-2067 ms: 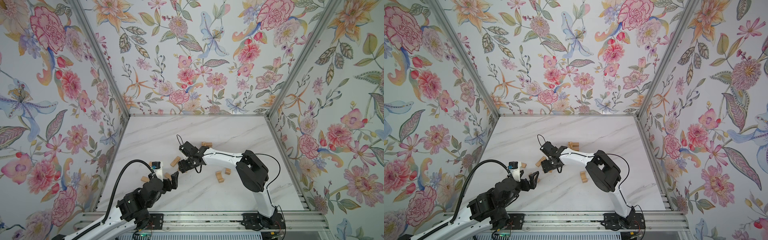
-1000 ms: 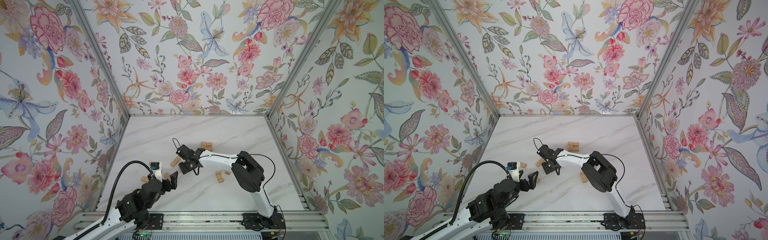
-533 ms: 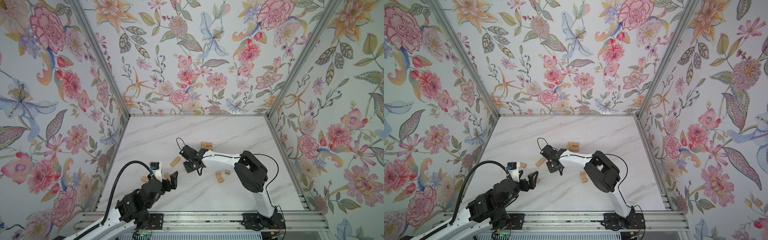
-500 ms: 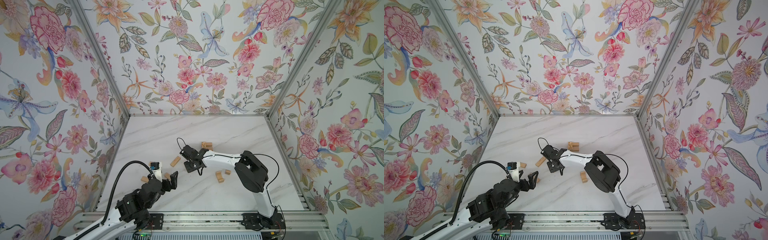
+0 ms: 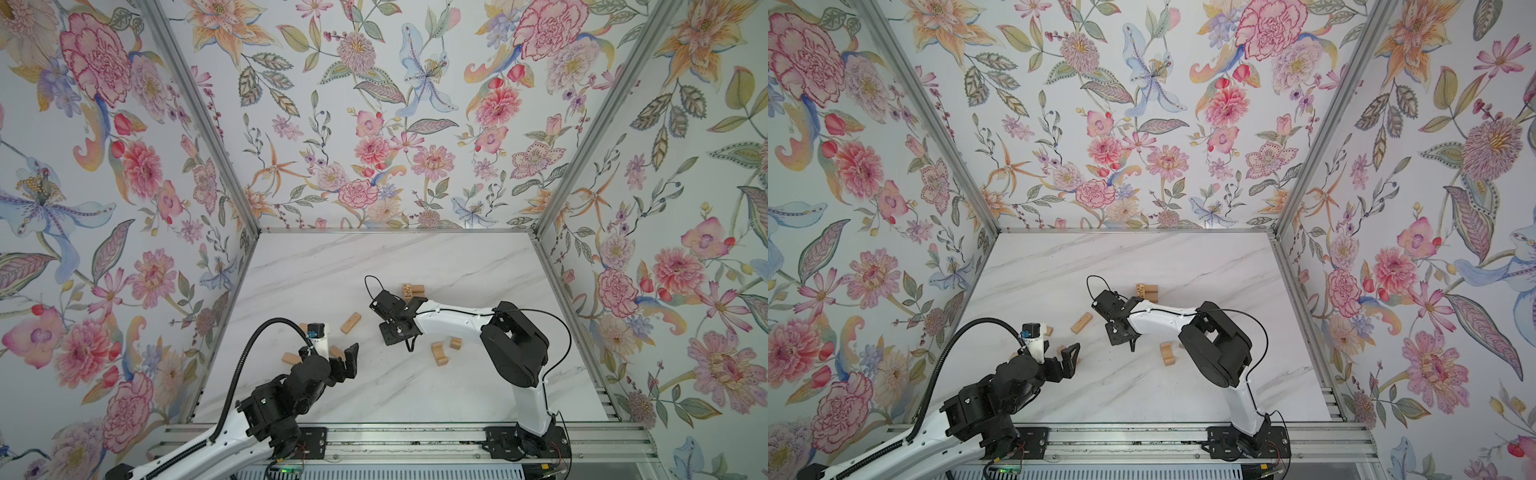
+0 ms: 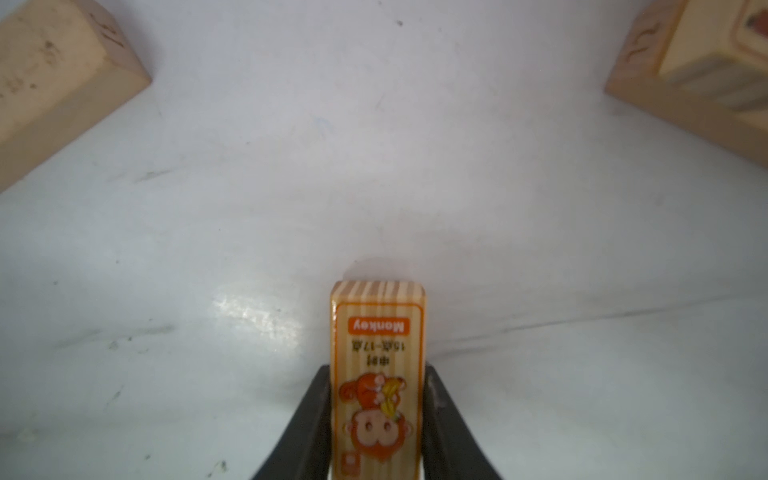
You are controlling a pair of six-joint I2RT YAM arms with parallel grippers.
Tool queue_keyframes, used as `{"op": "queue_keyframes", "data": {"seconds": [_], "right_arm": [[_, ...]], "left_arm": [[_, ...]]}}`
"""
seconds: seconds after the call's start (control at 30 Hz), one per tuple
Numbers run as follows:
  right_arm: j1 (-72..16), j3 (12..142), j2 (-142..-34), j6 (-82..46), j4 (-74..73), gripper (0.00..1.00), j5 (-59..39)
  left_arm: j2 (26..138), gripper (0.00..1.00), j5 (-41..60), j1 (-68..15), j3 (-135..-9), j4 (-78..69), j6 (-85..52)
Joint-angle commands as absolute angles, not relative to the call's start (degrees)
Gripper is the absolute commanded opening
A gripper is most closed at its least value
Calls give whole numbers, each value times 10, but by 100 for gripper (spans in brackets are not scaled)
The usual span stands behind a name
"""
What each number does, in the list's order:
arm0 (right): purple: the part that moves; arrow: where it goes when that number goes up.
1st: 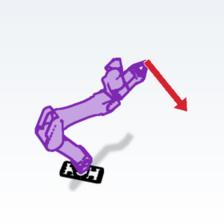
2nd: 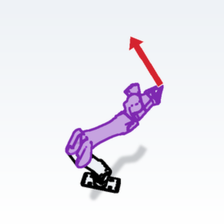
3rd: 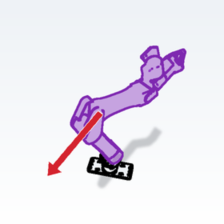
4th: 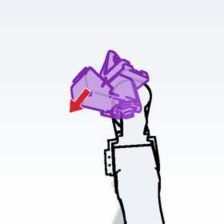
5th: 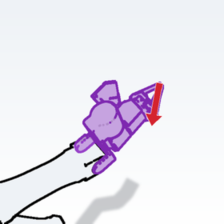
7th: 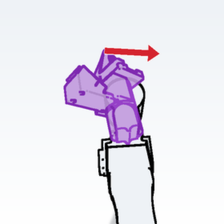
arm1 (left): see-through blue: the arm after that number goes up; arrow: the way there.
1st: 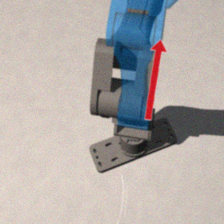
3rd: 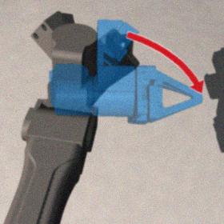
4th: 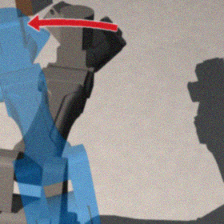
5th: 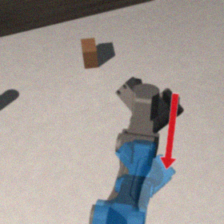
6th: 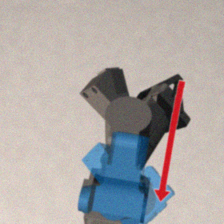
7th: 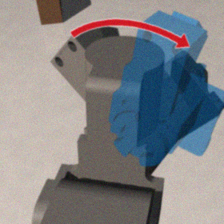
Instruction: Build the wood block tower
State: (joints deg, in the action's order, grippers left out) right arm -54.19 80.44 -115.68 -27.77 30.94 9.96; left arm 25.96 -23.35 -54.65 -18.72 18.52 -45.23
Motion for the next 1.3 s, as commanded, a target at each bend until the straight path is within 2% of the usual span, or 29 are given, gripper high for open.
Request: {"op": "queue_keyframes", "data": {"seconds": [0.0, 0.47, 0.7, 1.27], "right_arm": [[-534, 796, -1122, -287, 322, 32, 106], [-478, 794, -1077, -275, 330, 32, 90], [-437, 820, -1076, -258, 346, 31, 90], [-348, 928, -1163, -224, 368, 32, 65]], "left_arm": [[274, 99, -246, -542, -194, 163, -429], [345, 99, -259, -532, -227, 118, -370], [407, 99, -221, -500, -254, 67, -330], [570, 99, -127, -440, -350, -12, -258]]}}
